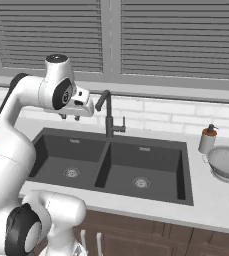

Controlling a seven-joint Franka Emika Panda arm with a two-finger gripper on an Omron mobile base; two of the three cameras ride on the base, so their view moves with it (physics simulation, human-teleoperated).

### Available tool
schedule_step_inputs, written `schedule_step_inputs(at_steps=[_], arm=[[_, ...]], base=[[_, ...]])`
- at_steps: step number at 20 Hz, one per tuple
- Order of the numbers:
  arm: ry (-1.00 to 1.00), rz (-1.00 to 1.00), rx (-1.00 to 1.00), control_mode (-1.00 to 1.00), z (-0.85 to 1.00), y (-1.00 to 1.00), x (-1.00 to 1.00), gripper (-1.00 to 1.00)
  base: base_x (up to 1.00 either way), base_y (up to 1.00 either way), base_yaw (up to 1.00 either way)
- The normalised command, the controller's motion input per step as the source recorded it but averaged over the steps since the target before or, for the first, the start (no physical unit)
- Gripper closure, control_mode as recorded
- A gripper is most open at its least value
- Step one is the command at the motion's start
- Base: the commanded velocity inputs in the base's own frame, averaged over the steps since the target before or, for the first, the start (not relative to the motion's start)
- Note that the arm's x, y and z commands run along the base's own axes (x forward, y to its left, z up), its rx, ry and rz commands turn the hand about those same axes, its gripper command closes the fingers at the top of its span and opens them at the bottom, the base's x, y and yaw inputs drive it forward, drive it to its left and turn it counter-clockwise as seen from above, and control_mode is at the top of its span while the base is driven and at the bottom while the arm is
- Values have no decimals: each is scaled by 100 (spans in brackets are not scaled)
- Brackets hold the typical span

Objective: Put the colander in the sink, put the banana, apple, apple in the colander, and turn on the sink faucet and pour water over the colander.

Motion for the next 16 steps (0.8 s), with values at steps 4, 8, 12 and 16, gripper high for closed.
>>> schedule_step_inputs(at_steps=[4,8,12,16], arm=[[-5,-7,4,-100,0,-35,-17,-100],[-6,-25,13,-100,-1,-85,-37,-100],[-6,-34,15,-100,-7,-97,-62,-100],[-8,-31,17,-100,-12,-100,-72,-100]], base=[[0,0,0],[0,0,0],[0,0,0],[0,0,0]])
